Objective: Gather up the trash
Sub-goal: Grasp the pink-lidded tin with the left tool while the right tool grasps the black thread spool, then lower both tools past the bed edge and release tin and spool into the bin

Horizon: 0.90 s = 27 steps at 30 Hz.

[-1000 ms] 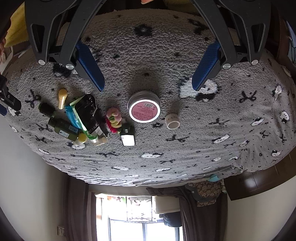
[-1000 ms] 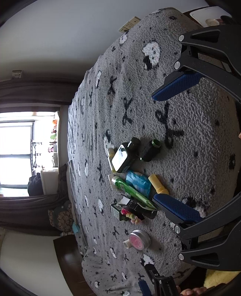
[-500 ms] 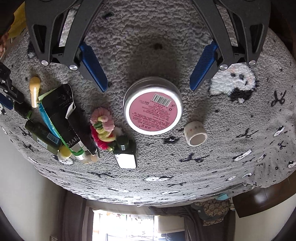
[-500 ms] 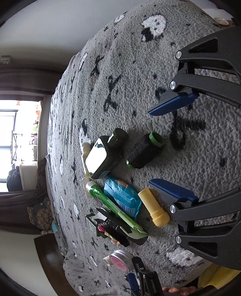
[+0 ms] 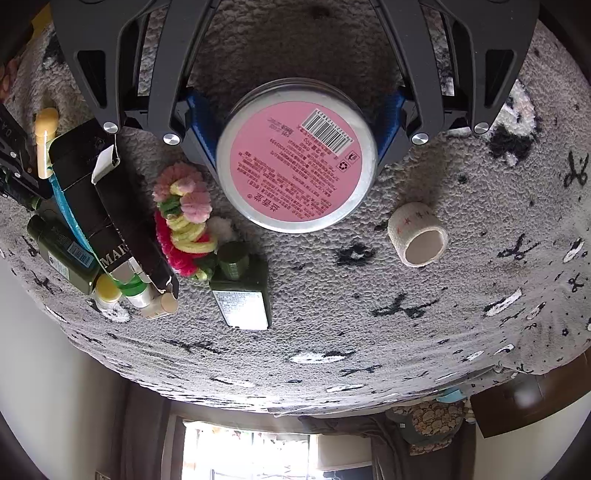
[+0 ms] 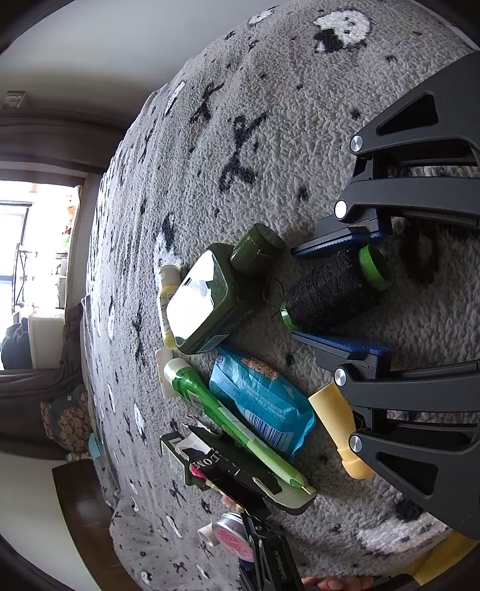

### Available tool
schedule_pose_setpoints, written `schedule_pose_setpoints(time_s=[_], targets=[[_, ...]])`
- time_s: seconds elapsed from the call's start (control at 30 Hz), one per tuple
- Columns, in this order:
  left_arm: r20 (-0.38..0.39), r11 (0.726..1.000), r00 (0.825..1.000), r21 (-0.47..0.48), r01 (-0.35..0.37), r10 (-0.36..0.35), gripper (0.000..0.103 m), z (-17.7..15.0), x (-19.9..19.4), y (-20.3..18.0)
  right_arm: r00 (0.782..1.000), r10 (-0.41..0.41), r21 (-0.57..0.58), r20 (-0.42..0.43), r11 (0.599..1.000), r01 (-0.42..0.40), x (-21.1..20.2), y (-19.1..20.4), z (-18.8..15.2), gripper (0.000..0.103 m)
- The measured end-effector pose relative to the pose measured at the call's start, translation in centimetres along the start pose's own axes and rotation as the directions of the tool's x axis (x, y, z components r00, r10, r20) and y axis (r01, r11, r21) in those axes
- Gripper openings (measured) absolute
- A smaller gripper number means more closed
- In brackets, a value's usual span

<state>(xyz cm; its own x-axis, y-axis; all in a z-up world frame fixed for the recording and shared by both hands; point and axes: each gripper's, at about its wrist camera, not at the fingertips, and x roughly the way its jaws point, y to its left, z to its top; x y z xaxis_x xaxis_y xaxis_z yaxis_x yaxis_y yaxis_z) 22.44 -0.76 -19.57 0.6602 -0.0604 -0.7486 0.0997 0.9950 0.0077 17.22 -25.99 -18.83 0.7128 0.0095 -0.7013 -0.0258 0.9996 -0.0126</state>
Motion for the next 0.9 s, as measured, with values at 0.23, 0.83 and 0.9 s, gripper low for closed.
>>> schedule_pose_setpoints(time_s=[0.23, 0.83, 0.9], targets=[[0.038, 1.000, 0.999, -0.006, 0.026, -0.026, 0.067, -0.1, -3.1, -0.1, 0.999, -0.035, 0.036, 0.030, 0.999, 0.034, -2.7, -0.7, 0.3, 0.039], [0.297, 0.992, 0.948, 0.083, 0.092, -0.113, 0.067, -2.7, -21.5, -4.1, 0.965, 0.022, -0.002, 0.261, 1.000, -0.022, -19.8, 0.6, -1.3, 0.039], [0.304, 0.991, 0.945, 0.096, 0.095, -0.120, 0.067, -4.0, -22.5, -4.5, 0.968, 0.025, -0.026, 0.251, 0.999, -0.019, -20.6, 1.1, -2.5, 0.039]])
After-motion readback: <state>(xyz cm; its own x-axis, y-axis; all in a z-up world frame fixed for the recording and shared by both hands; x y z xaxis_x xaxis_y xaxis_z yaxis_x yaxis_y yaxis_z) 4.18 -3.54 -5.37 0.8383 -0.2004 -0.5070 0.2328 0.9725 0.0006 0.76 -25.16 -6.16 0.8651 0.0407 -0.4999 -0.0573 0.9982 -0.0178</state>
